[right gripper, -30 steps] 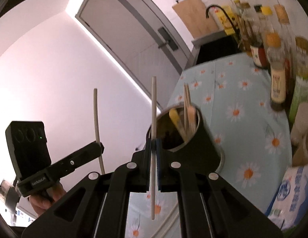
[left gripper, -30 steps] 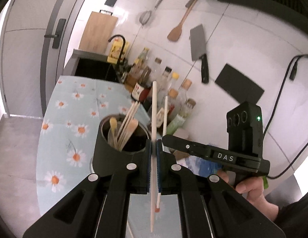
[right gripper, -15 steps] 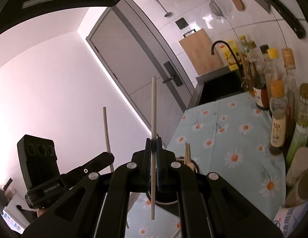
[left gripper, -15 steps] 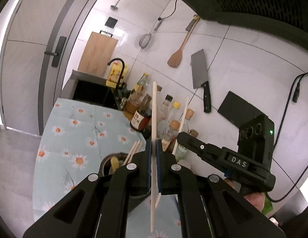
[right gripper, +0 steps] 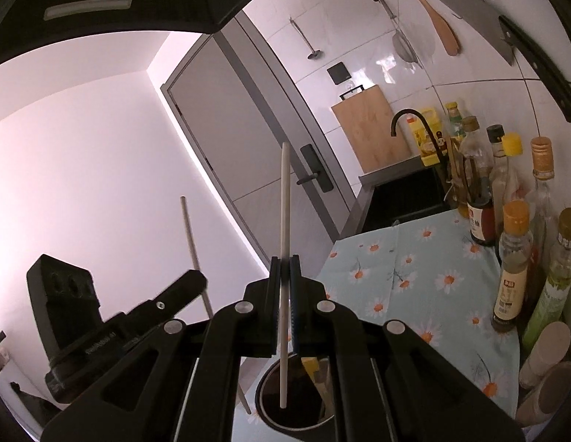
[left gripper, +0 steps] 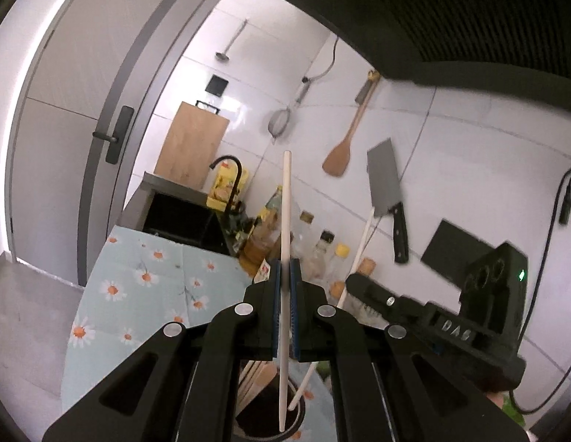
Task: Organize utensils
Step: 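Lower both chopsticks into the black holder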
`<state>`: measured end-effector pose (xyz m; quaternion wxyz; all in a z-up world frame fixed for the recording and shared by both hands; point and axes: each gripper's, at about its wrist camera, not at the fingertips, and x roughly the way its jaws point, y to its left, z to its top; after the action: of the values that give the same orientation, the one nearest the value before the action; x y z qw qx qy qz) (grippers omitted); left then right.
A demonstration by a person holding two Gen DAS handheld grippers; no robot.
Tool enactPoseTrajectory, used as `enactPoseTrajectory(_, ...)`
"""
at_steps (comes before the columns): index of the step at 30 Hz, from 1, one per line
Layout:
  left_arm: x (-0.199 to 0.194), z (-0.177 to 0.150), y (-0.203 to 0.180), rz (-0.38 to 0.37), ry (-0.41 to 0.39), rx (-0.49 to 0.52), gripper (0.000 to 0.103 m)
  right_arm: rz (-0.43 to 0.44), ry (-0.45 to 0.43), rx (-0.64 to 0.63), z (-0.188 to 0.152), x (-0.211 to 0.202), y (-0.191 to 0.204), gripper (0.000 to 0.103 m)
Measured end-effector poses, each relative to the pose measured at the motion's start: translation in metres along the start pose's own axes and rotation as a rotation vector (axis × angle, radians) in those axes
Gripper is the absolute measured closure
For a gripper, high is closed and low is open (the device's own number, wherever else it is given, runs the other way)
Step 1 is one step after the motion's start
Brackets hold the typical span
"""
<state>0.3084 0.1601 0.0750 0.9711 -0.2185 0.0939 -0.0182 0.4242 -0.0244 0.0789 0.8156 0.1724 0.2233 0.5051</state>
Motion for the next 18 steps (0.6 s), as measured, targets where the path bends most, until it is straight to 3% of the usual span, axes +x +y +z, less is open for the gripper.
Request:
enactPoseTrajectory(6,0.004,0.0,-0.002,0.001,-0.045,0.031,0.099,-0.004,-0.004,0.018,0.0,0.006,-0.004,0.097)
enactPoseTrajectory(18,0.027,-0.028,0.012,0.058,0.033,0.055,0.099,-0.015,0.078,0.024,-0.026,0.028,-0.015,0.097)
